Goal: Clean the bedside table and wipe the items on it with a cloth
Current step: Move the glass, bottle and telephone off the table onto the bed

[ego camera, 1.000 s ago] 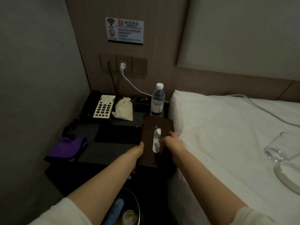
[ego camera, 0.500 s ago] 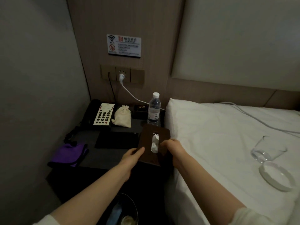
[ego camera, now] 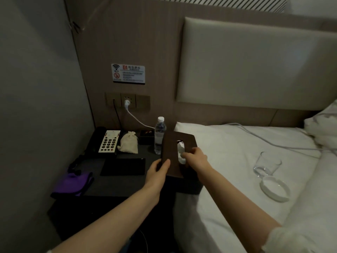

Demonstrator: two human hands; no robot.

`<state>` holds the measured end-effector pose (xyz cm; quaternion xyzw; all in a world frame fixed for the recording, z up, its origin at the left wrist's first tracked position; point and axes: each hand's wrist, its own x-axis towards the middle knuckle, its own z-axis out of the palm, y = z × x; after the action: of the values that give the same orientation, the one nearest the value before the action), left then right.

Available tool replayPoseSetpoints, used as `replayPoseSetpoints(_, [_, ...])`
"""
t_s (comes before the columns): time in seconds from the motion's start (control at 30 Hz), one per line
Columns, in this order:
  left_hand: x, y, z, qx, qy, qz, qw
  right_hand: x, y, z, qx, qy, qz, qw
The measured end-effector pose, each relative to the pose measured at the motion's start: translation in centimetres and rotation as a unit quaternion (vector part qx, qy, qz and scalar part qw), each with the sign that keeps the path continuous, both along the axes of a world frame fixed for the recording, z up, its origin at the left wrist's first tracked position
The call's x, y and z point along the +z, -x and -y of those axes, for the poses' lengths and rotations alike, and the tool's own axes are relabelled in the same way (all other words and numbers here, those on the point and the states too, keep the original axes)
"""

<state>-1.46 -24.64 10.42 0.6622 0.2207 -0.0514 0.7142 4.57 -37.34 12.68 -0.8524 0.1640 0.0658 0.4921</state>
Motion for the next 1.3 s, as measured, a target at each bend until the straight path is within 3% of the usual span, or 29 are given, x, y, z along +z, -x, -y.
replayPoseSetpoints(0.2, [0.3, 1.0, 7.9, -0.029, 0.027, 0.029, 0.999, 1.1, 2.1, 5.6, 0.008, 0.237, 0.019, 0.971])
replayPoseSetpoints(0.4, [-1.4, 1.5, 16.8, -0.064, 0.070, 0.026, 0.995, 0.0, 3.0, 13.0, -0.007, 0.344, -0.024, 0.939])
replayPoseSetpoints(0.53, [-2.9, 1.5, 20.1, -0.086, 0.075, 0.016, 0.993, -1.0, 3.4, 16.1, -0.014, 0.358, -0.037, 0.933])
replayPoseSetpoints(0.77, [-3.6, 0.6, 20.9, -0.149, -0.019, 0.007, 0.989, -2.3, 3.2, 16.3, 0.054, 0.367, 0.004, 0.929])
replayPoseSetpoints(0.9, [-3.2, -0.3, 19.7, -0.217, -0.231, -0.017, 0.948, -2.5, 2.5, 16.0, 0.122, 0.387, 0.026, 0.913])
replayPoseSetpoints(1.07, [-3.0, 0.0, 19.7, -0.245, -0.099, 0.024, 0.964, -3.3, 2.1, 15.5, 0.129, 0.329, 0.020, 0.935])
replayPoseSetpoints(1.3, [-2.8, -0.3, 19.5, -0.284, -0.094, 0.011, 0.954, -4.2, 2.5, 15.5, 0.089, 0.363, 0.085, 0.924])
